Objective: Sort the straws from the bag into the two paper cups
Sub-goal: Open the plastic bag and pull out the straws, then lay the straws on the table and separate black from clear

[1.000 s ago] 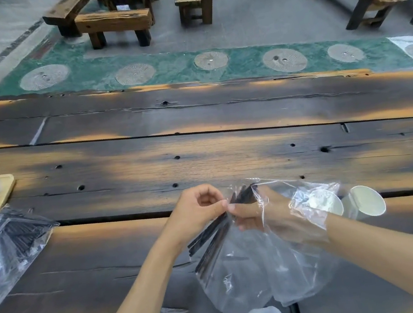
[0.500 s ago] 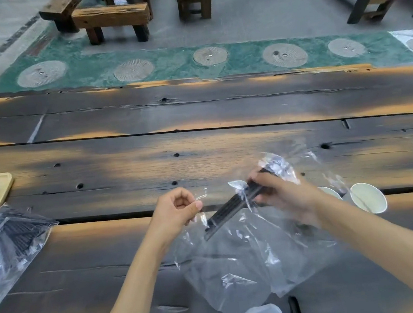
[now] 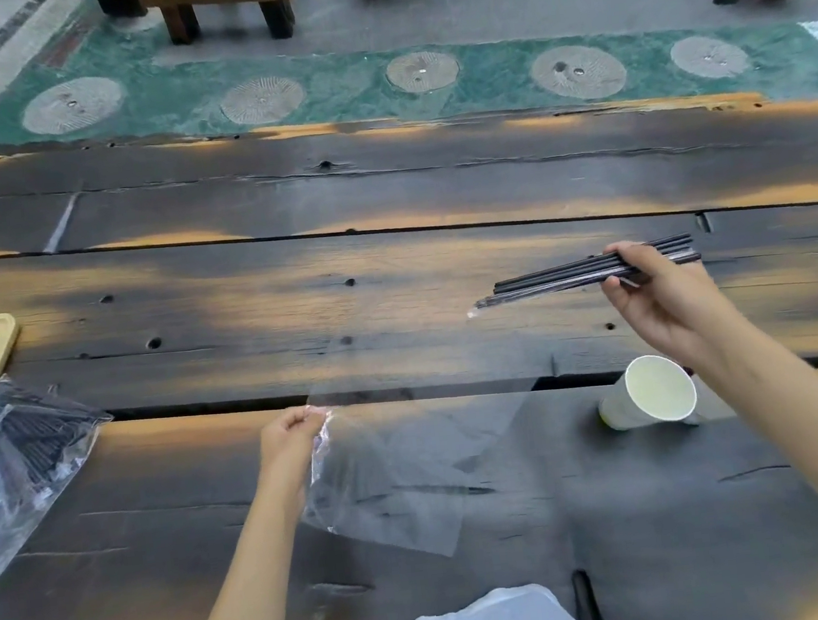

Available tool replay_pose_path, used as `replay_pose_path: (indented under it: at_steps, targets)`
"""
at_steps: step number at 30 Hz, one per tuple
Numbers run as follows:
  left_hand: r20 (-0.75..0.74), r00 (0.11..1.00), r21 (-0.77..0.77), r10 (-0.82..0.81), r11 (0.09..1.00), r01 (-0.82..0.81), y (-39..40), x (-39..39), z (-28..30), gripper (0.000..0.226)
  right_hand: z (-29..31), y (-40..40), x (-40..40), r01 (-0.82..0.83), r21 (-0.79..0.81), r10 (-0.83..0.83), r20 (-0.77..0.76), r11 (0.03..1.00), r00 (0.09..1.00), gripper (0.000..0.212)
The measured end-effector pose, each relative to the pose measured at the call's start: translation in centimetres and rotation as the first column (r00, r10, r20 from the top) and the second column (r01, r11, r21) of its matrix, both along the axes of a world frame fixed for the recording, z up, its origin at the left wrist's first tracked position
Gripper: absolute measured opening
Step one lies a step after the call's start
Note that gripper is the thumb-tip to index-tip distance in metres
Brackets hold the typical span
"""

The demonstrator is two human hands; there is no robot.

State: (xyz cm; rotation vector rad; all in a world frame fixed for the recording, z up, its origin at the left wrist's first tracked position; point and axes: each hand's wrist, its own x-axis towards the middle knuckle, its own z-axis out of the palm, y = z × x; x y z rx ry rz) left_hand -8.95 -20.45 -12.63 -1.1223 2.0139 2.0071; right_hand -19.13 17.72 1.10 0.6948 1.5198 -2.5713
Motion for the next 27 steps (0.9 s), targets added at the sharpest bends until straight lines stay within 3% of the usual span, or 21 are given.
replay_pose_path:
  at_steps: [3, 6, 9, 12, 16, 19, 23, 27]
  targets:
    - [0.038, 0.993, 0.009, 0.113, 0.994, -0.113, -0.9, -0.1, -1.6, 0.01, -1.8, -0.2, 0.1, -0.111, 0.003, 0.11, 0.101, 0.994, 0.989, 0.014]
    - [0.095, 0.985, -0.059, 0.143, 0.989, -0.138, -1.4, -0.2, -3.1, 0.011, -4.6, -1.6, 1.1, -0.315, 0.139, 0.274, 0.252, 0.939, 0.928, 0.012]
    - [0.149, 0.979, -0.161, 0.136, 0.981, -0.112, -2.1, -0.1, -4.4, 0.007, -8.7, -3.2, 2.1, -0.491, 0.29, 0.356, 0.412, 0.821, 0.839, 0.009]
    - [0.179, 0.968, -0.236, 0.173, 0.963, -0.129, -3.0, -0.2, -5.4, 0.01, -13.1, -4.4, 2.7, -0.575, 0.336, 0.374, 0.502, 0.746, 0.78, 0.012]
    - [0.229, 0.962, -0.292, 0.151, 0.953, -0.081, -3.8, -0.3, -6.1, 0.028, -17.5, -5.4, 3.2, -0.743, 0.459, 0.397, 0.642, 0.487, 0.656, 0.008]
    - [0.278, 0.947, -0.332, 0.162, 0.941, -0.064, -3.6, -0.3, -6.4, 0.036, -19.1, -6.3, 3.5, -0.799, 0.483, 0.382, 0.705, 0.359, 0.598, 0.01]
    - [0.3, 0.938, -0.542, 0.171, 0.84, 0.02, -3.5, -0.4, -6.8, 0.043, -20.0, -7.8, 3.6, -0.801, 0.539, 0.341, 0.725, 0.261, 0.599, 0.021]
    - [0.274, 0.955, -0.598, 0.112, 0.798, 0.078, -2.4, -0.8, -7.0, 0.035, -21.1, -8.3, 3.7, -0.77, 0.595, 0.33, 0.697, 0.23, 0.637, 0.022]
